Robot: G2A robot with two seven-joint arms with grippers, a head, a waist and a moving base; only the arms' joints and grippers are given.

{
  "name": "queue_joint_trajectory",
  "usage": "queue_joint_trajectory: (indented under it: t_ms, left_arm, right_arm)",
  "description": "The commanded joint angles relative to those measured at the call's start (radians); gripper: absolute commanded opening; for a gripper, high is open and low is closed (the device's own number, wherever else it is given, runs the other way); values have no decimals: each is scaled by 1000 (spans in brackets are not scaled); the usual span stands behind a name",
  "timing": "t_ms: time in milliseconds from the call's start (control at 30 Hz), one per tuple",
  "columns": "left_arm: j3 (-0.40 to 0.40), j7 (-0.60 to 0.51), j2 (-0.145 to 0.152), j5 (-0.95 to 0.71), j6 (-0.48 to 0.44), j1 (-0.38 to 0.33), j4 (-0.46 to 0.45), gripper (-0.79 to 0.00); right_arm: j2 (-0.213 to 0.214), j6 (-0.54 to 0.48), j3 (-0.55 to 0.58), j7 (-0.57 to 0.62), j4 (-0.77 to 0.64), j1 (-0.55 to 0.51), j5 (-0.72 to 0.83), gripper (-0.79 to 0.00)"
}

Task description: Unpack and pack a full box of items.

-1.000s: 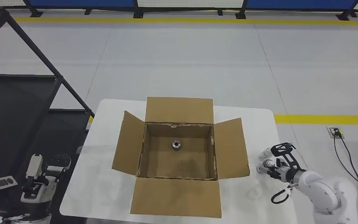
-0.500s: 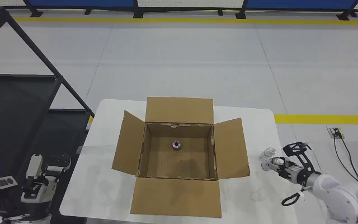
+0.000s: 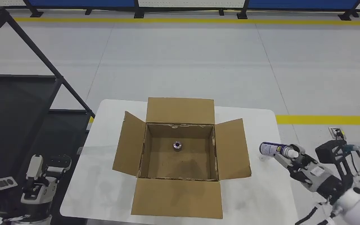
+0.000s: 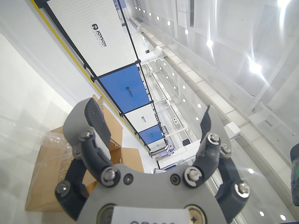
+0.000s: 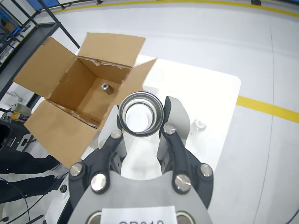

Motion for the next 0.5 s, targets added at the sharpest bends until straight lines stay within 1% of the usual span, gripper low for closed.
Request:
queue_joint_trajectory:
  t_ms: [0, 100, 200, 267, 367, 467]
  left_arm:
    - [0, 0, 0, 0, 0, 0, 0, 0]
    - [0, 0, 0, 0, 0, 0, 0, 0]
    - [0, 0, 0, 0, 0, 0, 0, 0]
    - [0, 0, 0, 0, 0, 0, 0, 0]
    - [0, 0, 0, 0, 0, 0, 0, 0]
    - [0, 0, 0, 0, 0, 0, 0, 0]
  right_arm:
    - [5, -13, -87, 7, -13, 40, -40, -785]
    - [9, 5, -268, 52, -13, 144, -139, -785]
    - [5, 84, -477, 99, -13, 254, -260, -785]
    - [-3, 144, -604, 99, -2, 320, -326, -785]
    - [-18, 192, -772, 126, 67, 429, -405, -785]
    - [-44, 250, -943, 164, 181, 554, -479, -785]
